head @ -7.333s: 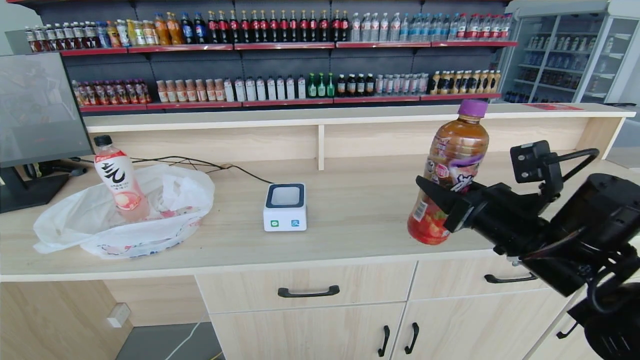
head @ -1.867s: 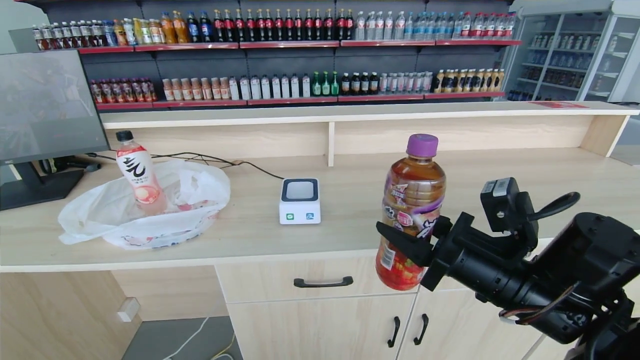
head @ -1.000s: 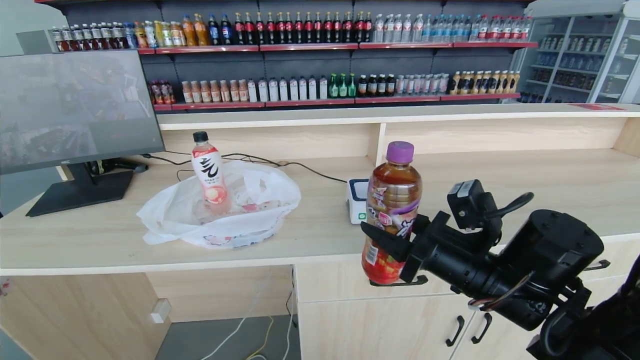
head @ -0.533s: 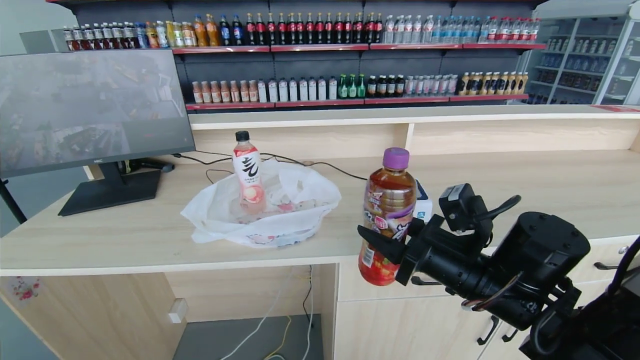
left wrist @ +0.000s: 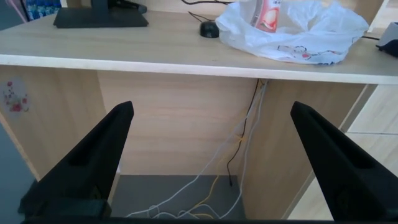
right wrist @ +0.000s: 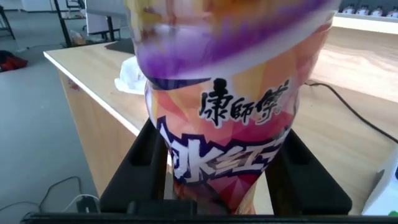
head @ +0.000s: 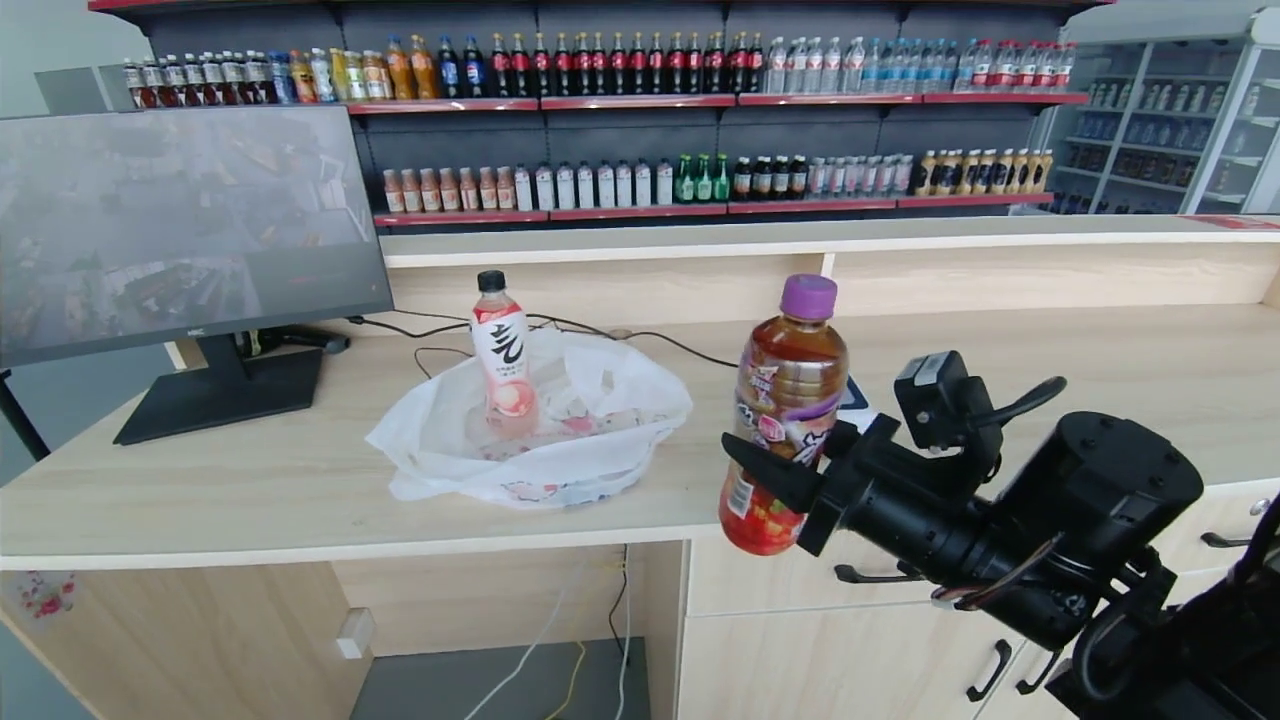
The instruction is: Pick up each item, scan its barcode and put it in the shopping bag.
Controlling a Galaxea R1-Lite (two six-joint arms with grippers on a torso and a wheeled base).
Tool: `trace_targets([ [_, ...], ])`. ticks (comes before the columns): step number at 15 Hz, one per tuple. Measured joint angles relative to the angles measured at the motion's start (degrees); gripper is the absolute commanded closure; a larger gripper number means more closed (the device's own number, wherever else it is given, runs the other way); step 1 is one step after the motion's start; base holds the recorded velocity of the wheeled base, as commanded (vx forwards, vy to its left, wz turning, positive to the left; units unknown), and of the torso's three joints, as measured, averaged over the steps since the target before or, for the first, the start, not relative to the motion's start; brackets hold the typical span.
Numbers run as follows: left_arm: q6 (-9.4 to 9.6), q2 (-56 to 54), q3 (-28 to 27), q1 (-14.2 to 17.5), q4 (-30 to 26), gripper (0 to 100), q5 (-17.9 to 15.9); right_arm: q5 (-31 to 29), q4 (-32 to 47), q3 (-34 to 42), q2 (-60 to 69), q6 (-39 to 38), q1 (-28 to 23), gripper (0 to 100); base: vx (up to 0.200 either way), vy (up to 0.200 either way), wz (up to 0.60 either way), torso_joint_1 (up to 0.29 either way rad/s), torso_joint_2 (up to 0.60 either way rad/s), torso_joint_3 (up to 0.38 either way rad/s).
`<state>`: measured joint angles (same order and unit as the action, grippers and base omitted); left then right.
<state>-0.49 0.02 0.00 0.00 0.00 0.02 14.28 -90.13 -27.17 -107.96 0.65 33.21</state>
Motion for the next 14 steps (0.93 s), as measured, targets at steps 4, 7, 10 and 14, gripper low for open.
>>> trace_targets([
  [4,-0.09,0.0,0.0,0.0,0.0,0,0.0,0.04,0.22,-1.54,0.61,0.01,-2.39,100,0.0,0.0,0.0,0.0,0.0,0.0],
  [7,0.05,0.0,0.0,0.0,0.0,0,-0.02,1.71,-0.04,-3.47,0.71,0.3,-5.75,100,0.0,0.0,0.0,0.0,0.0,0.0],
  [10,0.0,0.0,0.0,0.0,0.0,0,-0.02,12.63,0.21,-4.39,0.71,13.12,-11.36,100,0.0,0.0,0.0,0.0,0.0,0.0],
  [14,0.0,0.0,0.0,0.0,0.0,0,0.0,15.82,0.02,-9.62,-1.27,32.17,-14.42,100,0.0,0.0,0.0,0.0,0.0,0.0],
])
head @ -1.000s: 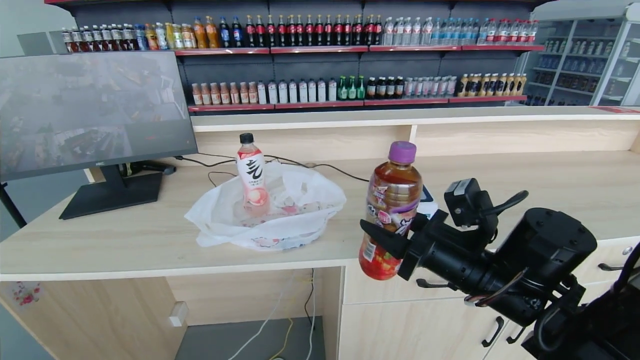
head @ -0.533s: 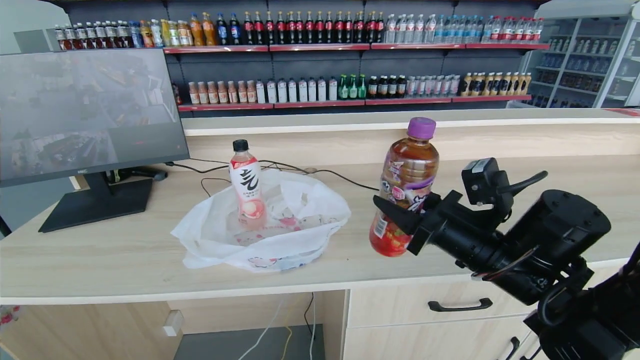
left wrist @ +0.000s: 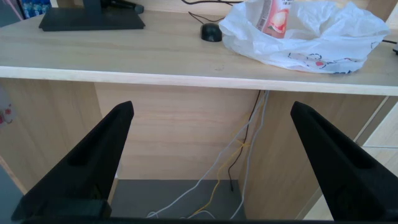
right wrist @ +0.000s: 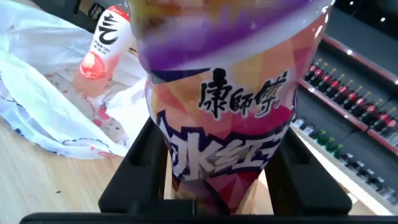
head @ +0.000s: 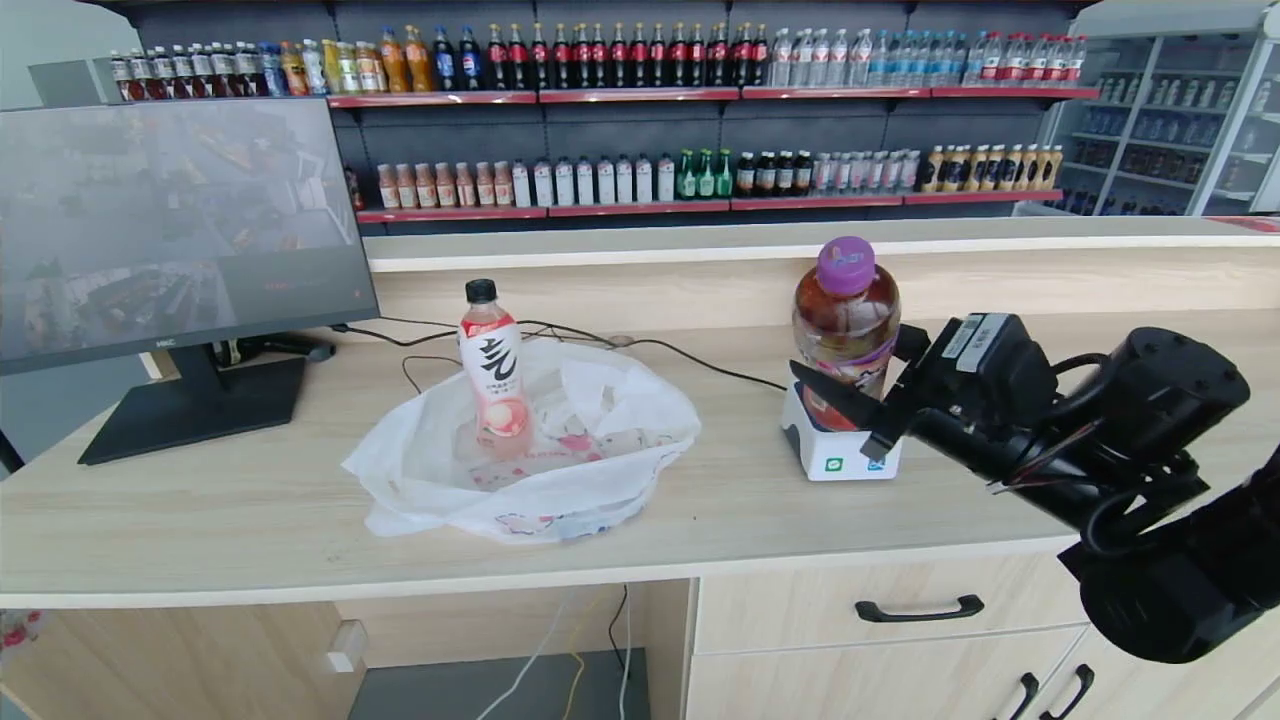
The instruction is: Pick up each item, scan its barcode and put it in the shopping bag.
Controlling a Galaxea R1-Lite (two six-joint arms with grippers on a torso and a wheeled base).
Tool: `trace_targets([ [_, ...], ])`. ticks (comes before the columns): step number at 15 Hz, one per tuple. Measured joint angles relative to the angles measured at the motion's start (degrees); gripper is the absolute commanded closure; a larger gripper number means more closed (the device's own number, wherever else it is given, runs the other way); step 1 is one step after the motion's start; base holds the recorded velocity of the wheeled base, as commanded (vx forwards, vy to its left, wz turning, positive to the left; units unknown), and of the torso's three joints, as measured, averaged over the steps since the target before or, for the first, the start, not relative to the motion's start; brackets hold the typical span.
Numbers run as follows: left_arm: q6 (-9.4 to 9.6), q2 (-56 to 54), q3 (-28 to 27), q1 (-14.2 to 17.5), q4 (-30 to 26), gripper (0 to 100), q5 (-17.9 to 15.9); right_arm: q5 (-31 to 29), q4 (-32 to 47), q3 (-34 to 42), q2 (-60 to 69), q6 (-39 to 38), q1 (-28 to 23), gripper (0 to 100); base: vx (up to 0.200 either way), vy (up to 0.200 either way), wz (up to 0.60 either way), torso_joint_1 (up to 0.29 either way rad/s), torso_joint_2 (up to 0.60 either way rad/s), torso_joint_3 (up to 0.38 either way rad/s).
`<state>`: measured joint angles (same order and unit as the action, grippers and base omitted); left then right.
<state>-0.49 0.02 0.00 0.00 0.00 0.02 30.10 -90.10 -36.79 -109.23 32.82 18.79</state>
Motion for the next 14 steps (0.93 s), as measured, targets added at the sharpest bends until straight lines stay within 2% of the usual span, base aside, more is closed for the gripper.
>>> trace_targets([
  [4,-0.02,0.0,0.0,0.0,0.0,0,-0.02,1.91,0.27,-3.47,-4.3,16.09,-0.82,100,0.0,0.0,0.0,0.0,0.0,0.0],
  [7,0.0,0.0,0.0,0.0,0.0,0,-0.02,9.29,0.16,-7.06,-6.79,23.92,-4.18,100,0.0,0.0,0.0,0.0,0.0,0.0],
  [14,-0.02,0.0,0.0,0.0,0.0,0,-0.02,15.64,0.22,-9.44,-11.14,29.39,-5.51,100,0.0,0.0,0.0,0.0,0.0,0.0],
])
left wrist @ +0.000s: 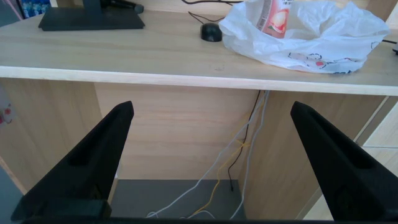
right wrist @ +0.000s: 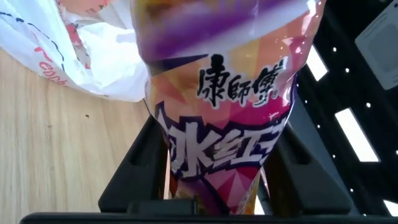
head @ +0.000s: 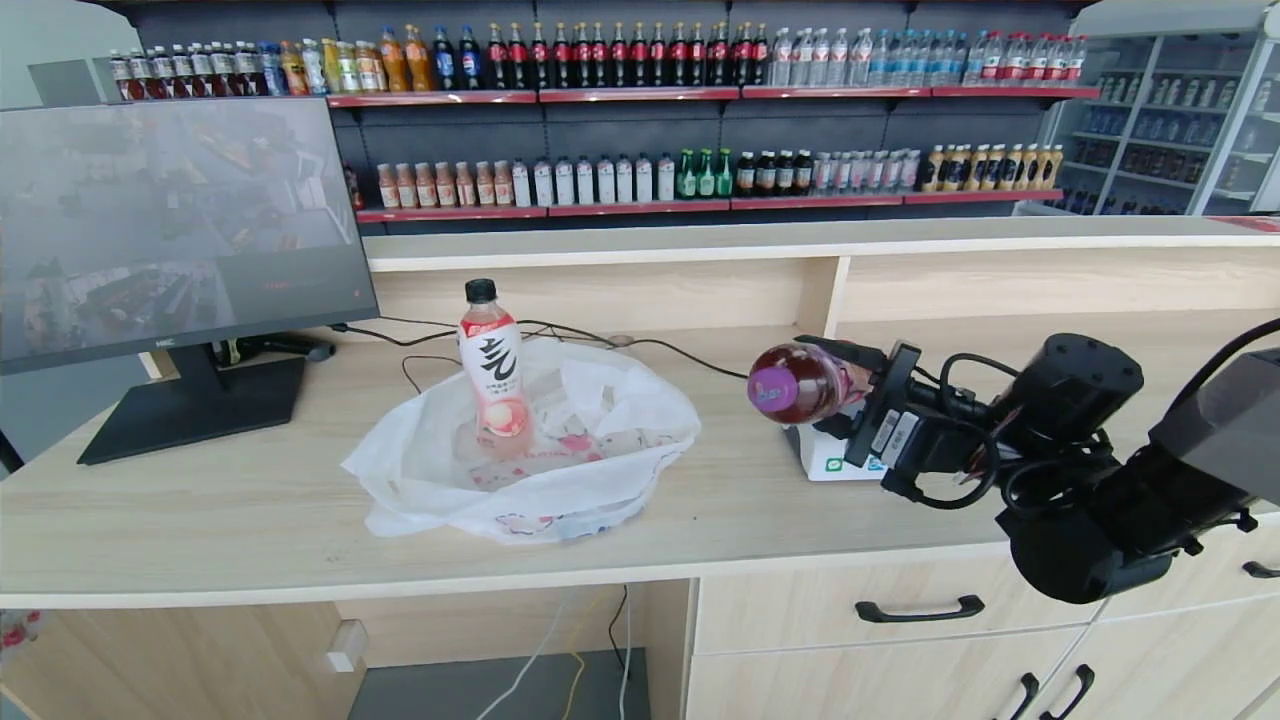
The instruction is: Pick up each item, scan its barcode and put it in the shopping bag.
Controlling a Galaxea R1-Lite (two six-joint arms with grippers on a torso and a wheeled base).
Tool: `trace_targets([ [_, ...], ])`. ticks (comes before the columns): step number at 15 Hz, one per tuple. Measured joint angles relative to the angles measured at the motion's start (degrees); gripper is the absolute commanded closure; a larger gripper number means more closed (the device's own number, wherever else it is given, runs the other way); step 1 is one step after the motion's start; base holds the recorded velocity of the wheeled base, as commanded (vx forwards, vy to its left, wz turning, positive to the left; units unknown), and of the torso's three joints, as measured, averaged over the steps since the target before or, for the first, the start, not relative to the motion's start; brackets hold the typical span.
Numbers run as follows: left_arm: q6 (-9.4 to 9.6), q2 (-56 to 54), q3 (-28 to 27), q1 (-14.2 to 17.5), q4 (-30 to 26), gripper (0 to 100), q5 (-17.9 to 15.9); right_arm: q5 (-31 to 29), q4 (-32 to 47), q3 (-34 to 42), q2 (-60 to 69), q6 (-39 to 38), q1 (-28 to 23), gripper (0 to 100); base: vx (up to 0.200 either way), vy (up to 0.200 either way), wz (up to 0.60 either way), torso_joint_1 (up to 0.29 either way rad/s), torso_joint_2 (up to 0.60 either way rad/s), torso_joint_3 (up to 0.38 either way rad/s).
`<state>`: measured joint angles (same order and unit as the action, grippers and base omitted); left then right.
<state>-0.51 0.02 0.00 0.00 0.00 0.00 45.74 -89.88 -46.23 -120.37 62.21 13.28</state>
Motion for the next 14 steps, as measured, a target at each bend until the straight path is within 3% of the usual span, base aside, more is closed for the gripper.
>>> trace_targets([
  [5,0.0,0.0,0.0,0.0,0.0,0,0.05,4.73,0.0,-0.66,-2.26,5.1,-2.94,100,0.0,0.0,0.0,0.0,0.0,0.0],
  [14,-0.02,0.0,0.0,0.0,0.0,0,0.02,5.74,0.0,0.3,-3.12,8.0,-4.3,100,0.0,0.0,0.0,0.0,0.0,0.0],
])
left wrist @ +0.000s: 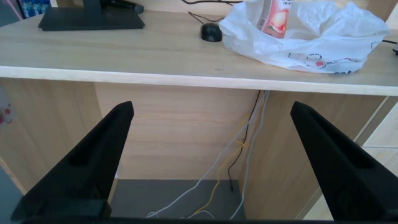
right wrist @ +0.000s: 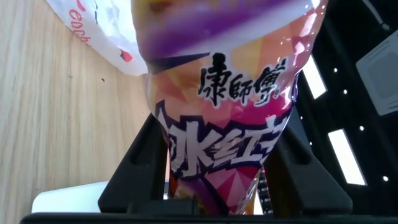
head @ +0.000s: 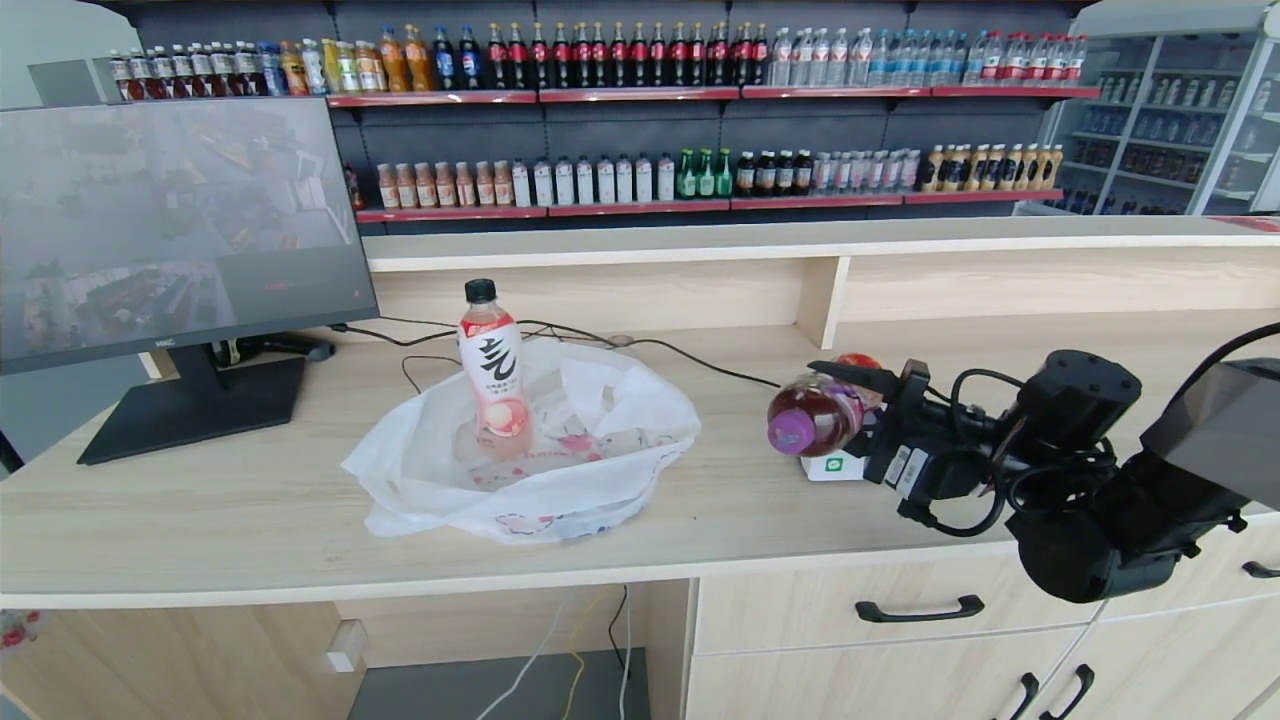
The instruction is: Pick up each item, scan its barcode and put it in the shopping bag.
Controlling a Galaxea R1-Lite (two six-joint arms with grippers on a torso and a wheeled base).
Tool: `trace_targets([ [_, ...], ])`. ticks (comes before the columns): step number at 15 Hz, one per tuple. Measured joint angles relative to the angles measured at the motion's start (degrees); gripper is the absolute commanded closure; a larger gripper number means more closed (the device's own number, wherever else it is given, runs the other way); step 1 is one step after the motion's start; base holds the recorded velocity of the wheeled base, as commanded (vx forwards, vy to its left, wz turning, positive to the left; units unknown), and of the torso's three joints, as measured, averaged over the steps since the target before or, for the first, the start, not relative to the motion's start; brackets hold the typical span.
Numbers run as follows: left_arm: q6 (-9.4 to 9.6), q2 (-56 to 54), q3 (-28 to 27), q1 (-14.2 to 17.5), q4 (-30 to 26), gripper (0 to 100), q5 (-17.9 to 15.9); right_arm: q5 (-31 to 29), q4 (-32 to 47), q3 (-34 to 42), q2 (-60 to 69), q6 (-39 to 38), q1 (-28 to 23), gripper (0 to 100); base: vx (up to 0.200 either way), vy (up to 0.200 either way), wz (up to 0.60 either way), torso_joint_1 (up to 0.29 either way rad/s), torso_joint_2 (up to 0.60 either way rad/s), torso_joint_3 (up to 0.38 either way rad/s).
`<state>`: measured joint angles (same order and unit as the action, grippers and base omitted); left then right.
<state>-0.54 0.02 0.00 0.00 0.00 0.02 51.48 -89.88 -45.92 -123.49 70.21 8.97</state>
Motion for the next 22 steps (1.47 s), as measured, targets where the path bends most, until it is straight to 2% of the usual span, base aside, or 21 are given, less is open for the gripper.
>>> trace_targets([
  [14,0.21,0.0,0.0,0.0,0.0,0,-0.02,-0.09,-0.09,0.34,0.73,-1.26,-0.16,100,0.0,0.0,0.0,0.0,0.0,0.0],
  [18,0.13,0.0,0.0,0.0,0.0,0,-0.02,-0.63,-0.3,2.62,7.69,-14.75,0.76,100,0.0,0.0,0.0,0.0,0.0,0.0],
  [22,0.11,0.0,0.0,0.0,0.0,0,-0.02,-2.82,-0.04,8.47,12.93,-27.23,2.51,100,0.0,0.0,0.0,0.0,0.0,0.0],
])
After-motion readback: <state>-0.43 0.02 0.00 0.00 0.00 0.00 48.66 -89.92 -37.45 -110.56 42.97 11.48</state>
